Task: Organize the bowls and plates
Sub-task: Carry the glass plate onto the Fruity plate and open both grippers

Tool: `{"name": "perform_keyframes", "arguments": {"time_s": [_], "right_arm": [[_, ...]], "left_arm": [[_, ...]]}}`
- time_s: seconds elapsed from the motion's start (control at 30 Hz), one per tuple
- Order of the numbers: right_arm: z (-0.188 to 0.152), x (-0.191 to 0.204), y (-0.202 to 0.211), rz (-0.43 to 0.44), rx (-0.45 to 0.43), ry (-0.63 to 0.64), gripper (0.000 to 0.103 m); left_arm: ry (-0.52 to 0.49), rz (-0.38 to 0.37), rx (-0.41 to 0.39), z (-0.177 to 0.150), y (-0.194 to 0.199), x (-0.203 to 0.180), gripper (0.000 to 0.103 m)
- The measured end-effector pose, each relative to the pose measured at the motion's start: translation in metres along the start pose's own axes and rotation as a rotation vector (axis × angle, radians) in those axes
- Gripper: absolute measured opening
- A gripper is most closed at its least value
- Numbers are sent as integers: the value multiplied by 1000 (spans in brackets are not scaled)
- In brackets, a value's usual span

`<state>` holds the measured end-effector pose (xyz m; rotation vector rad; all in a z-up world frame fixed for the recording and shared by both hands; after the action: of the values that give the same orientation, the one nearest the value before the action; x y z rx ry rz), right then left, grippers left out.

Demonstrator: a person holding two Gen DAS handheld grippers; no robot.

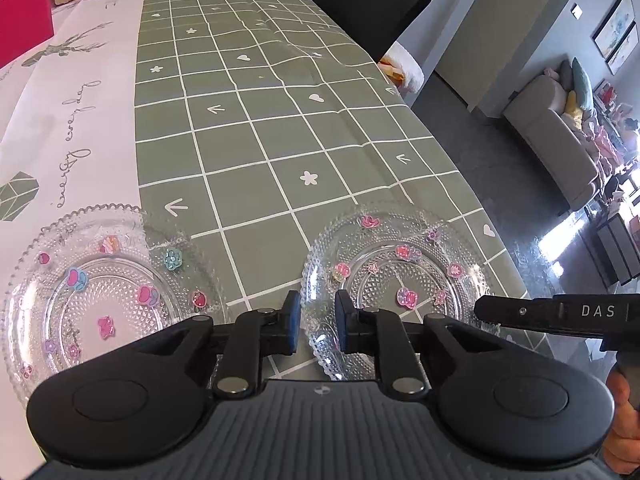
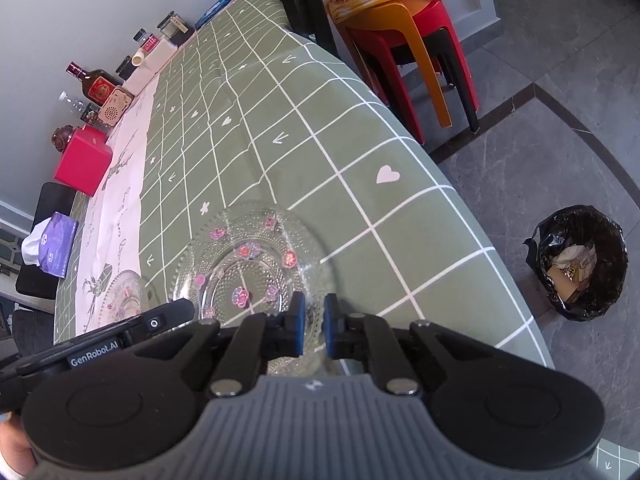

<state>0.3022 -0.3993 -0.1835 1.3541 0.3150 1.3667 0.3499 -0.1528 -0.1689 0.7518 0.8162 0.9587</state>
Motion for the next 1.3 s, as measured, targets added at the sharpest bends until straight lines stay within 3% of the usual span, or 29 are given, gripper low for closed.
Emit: {"name": "perform_keyframes", "arguments": {"time_s": [0.33,0.67,1.3], "right_arm": [[-6,3,10,-4,-11,15,7],[-34,8,46,25,-22,41,7],[-127,13,113,98,-13,162,8]], "left_arm": [[-2,27,5,-9,18,-10,18],[2,63,2,-36,63,-30,18],[154,114,-83,-152,165,-57,18]]}}
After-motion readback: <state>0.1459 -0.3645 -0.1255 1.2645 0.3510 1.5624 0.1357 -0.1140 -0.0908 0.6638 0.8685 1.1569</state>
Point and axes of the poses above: each gripper's, at about its wrist camera, not at the fingertips, and y roughly against the way its jaws point, x to its left, z to its top, the point moved 1 cm from there along -y, roughly the way its jaws point
